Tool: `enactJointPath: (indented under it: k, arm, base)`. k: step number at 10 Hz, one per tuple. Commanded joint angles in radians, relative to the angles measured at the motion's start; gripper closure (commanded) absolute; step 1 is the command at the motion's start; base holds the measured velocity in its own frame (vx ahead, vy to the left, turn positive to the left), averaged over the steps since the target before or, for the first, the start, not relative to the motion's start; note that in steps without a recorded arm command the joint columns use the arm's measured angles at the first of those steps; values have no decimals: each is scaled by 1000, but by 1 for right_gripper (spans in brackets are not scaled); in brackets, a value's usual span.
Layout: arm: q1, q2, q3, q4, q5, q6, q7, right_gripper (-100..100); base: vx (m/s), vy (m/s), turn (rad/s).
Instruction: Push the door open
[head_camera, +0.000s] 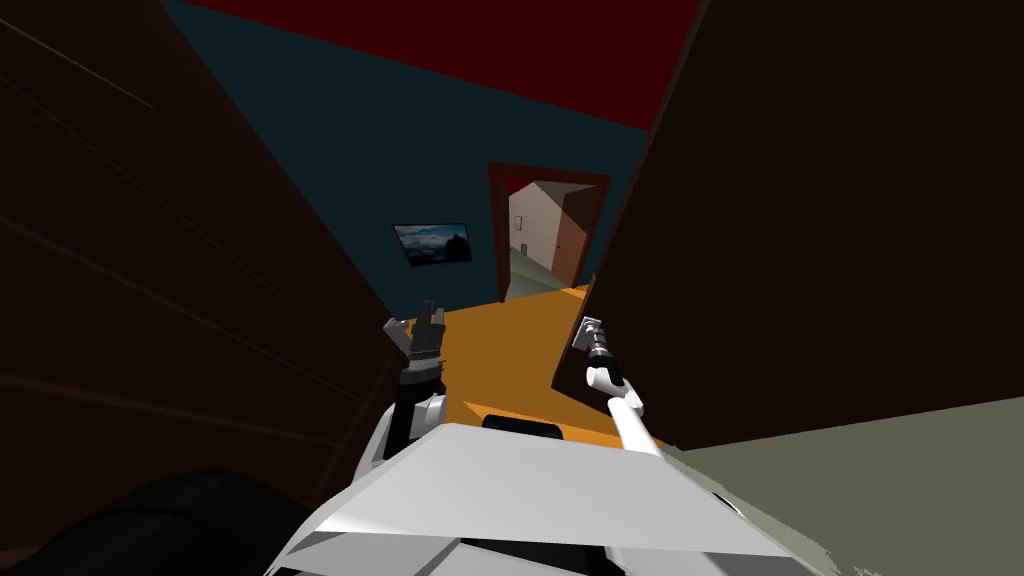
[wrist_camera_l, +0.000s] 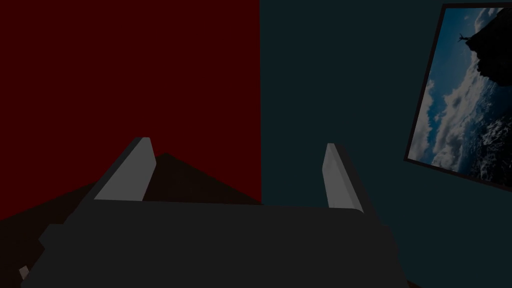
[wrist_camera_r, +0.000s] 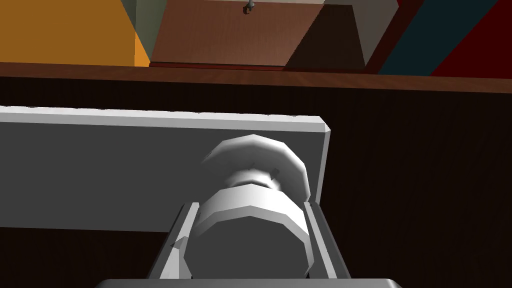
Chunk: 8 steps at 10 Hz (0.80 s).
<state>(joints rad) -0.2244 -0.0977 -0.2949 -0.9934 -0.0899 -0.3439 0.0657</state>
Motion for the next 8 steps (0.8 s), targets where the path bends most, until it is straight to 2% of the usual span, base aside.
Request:
enactJointPath:
  k: [1, 8]
  arm:
    - [-5, -9, -33, 7, -6, -6, 7, 100]
    - [-7, -10, -102, 13, -20, -5, 21, 100]
  base:
    - [151, 79, -64]
    - [181, 82, -76]
